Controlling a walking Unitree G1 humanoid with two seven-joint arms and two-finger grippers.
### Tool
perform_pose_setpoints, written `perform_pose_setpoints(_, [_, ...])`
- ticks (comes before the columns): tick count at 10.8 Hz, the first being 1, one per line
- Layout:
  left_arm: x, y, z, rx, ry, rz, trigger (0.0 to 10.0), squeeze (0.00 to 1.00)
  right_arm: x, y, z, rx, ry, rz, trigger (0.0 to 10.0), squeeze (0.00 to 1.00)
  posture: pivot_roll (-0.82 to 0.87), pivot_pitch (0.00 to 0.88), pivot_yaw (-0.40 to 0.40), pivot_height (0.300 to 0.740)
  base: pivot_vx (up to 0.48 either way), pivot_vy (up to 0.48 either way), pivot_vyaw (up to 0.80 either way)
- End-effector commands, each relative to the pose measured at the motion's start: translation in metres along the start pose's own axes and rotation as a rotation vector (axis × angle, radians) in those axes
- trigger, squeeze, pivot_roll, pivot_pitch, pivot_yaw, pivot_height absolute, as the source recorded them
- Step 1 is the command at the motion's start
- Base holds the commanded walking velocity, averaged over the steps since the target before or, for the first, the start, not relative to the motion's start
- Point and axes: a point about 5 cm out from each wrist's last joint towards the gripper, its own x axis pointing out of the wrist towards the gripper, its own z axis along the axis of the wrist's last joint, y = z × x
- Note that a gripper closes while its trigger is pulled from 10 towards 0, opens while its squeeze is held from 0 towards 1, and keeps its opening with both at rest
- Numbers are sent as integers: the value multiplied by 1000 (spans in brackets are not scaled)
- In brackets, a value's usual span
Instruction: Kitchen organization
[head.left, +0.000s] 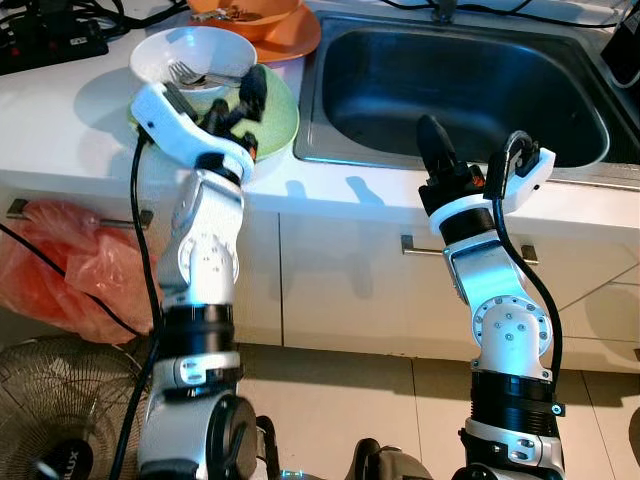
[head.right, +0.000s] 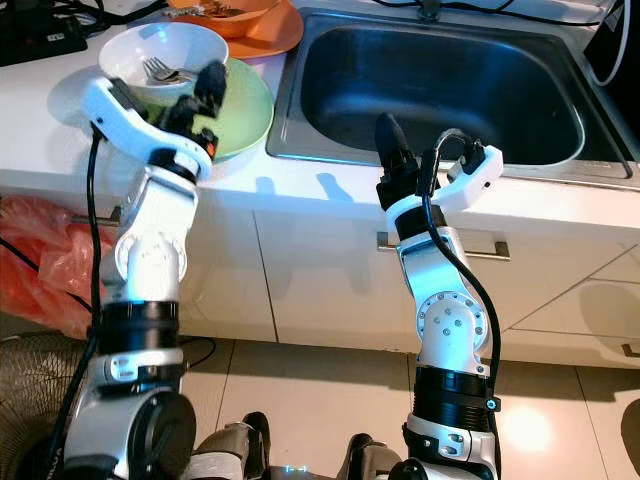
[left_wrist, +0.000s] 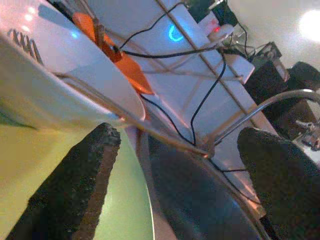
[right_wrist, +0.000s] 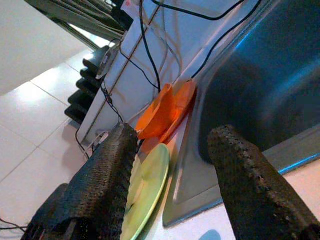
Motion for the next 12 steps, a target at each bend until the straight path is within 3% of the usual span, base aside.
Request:
perform_pose_setpoints(1, [2,0,0,-15,-6,13,3412,0,-2,4,3,2,-11,8,10000,0,87,173,-58,740,0,0,0])
perform_pose_setpoints(2, [4,0,2,-17,-14,15,4039,0,-1,4,3,3,-9,6,10000,0,86,173,-58,740,0,0,0])
perform_pose_setpoints(3, [4,1,2,-20,-17,26,1451,0,-1,4,3,4,-9,5,10000,0,86,174,-59,740,0,0,0])
perform_pose_setpoints(4, [4,2,2,-21,-20,30,0,0,-1,4,3,5,-9,4,10000,0,86,174,-60,740,0,0,0])
perform_pose_setpoints(5, [4,2,2,-19,-20,34,4392,0,-1,4,3,5,-9,3,10000,0,86,174,-59,740,0,0,0])
perform_pose_setpoints(7, [4,3,0,-10,-10,42,10000,0,-1,4,3,7,-8,1,10000,0,85,174,-60,740,0,0,0])
perform_pose_setpoints(8, [4,3,0,-10,-9,45,9686,0,-1,4,3,8,-7,0,10000,0,85,174,-60,740,0,0,0])
perform_pose_setpoints(9, [5,3,-1,-17,-9,45,0,0,-1,4,2,10,-7,-1,10000,0,86,174,-60,740,0,0,0])
perform_pose_setpoints(10, [6,2,-1,-22,-8,42,0,0,-1,4,2,10,-7,-1,10000,0,86,174,-60,740,0,0,0])
perform_pose_setpoints(12, [6,0,-4,-27,-1,37,3647,0,-1,4,2,11,-8,0,10000,0,83,171,-58,740,0,0,0])
